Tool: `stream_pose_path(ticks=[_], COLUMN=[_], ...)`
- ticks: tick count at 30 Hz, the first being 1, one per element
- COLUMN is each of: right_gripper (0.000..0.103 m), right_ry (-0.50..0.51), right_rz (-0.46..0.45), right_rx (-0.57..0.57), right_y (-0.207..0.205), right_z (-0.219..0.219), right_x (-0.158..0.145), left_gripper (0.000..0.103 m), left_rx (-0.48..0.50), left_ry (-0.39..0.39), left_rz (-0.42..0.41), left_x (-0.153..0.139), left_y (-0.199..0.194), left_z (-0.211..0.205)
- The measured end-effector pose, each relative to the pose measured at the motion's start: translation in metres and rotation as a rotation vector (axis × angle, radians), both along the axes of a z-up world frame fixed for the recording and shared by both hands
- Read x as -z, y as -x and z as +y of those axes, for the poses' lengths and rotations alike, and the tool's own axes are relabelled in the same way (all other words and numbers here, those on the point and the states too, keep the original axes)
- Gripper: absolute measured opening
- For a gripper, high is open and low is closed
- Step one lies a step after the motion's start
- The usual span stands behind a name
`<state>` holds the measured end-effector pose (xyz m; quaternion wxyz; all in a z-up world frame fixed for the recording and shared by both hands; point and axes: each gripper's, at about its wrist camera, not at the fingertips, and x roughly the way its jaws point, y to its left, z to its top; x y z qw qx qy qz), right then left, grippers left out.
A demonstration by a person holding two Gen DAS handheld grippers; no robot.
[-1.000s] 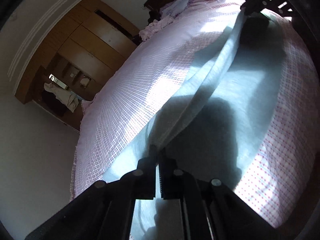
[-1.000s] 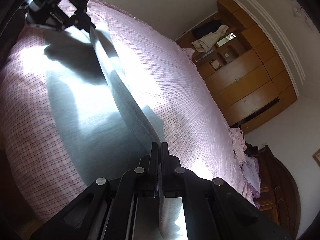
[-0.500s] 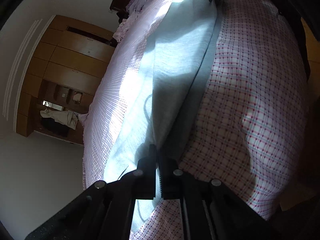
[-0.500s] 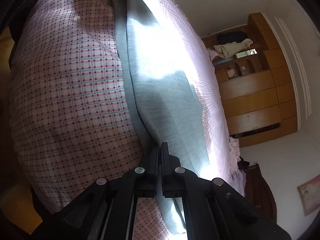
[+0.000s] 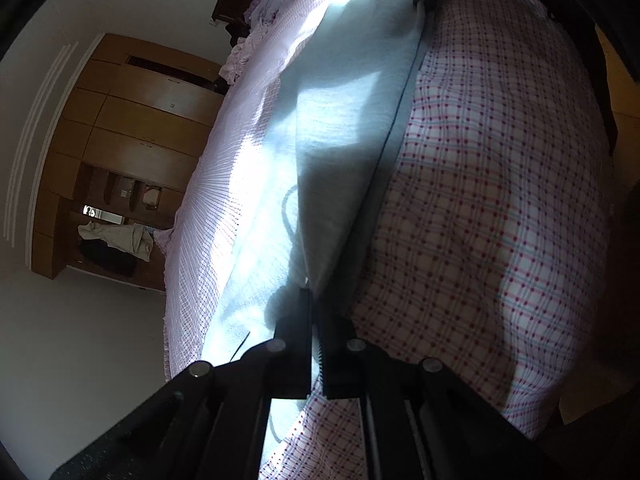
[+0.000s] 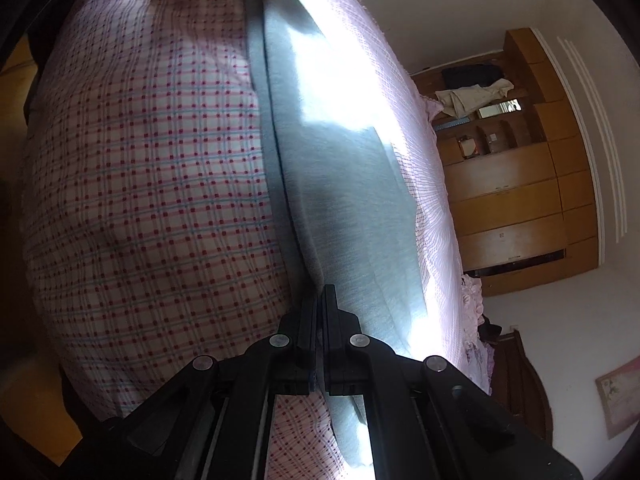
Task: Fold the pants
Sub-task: 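Grasp the waistband with both grippers and lift it over toward the leg hems, then open both grippers and release the folded waistband onto the pants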
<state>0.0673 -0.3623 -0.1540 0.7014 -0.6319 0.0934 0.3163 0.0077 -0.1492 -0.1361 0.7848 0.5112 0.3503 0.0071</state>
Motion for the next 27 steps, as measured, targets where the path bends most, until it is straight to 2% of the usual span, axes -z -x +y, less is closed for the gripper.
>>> stream_pose_path(ticks=[4, 8, 11, 12, 13, 14, 15, 16, 18, 20, 27], right_gripper=[0.000, 0.000, 0.000, 0.000, 0.000, 0.000, 0.004, 0.005, 0.016, 0.022, 0.033], right_ry=[0.003, -0.001, 0.011, 0.029, 0.046, 0.049, 0.040, 0.022, -0.018, -0.075, -0.312], right_rz=[0.010, 0.026, -0.012, -0.048, -0.087, -0.116, -0.119, -0.095, -0.033, 0.016, 0.265], right_rx=[0.015, 0.020, 0.004, -0.018, -0.045, -0.067, -0.081, -0.090, -0.091, -0.085, -0.076], right_y=[-0.004, -0.006, -0.004, 0.000, 0.007, 0.012, 0.017, 0.020, 0.024, 0.026, 0.023], right_z=[0.003, 0.001, 0.001, 0.000, 0.004, 0.004, 0.004, 0.004, 0.006, 0.007, 0.003], right_x=[0.011, 0.009, 0.008, 0.010, 0.010, 0.010, 0.008, 0.005, -0.004, -0.014, -0.060], left_gripper=[0.002, 0.003, 0.011, 0.026, 0.054, 0.066, 0.073, 0.073, 0.073, 0.073, 0.074], left_rx=[-0.002, -0.019, -0.022, -0.028, -0.034, -0.040, -0.040, -0.044, -0.078, -0.124, -0.267], left_ry=[-0.003, 0.046, 0.103, 0.129, 0.155, 0.187, 0.225, 0.258, 0.323, 0.423, 0.773], left_rz=[0.002, -0.004, 0.005, 0.015, 0.031, 0.042, 0.052, 0.063, 0.081, 0.097, 0.123], left_x=[0.007, 0.003, -0.008, -0.013, -0.018, -0.023, -0.031, -0.037, -0.049, -0.062, -0.102], left_y=[0.000, -0.001, -0.001, -0.001, -0.002, -0.001, 0.000, 0.001, 0.001, 0.001, -0.010], left_z=[0.000, 0.006, 0.012, 0.014, 0.016, 0.019, 0.022, 0.024, 0.032, 0.044, 0.095])
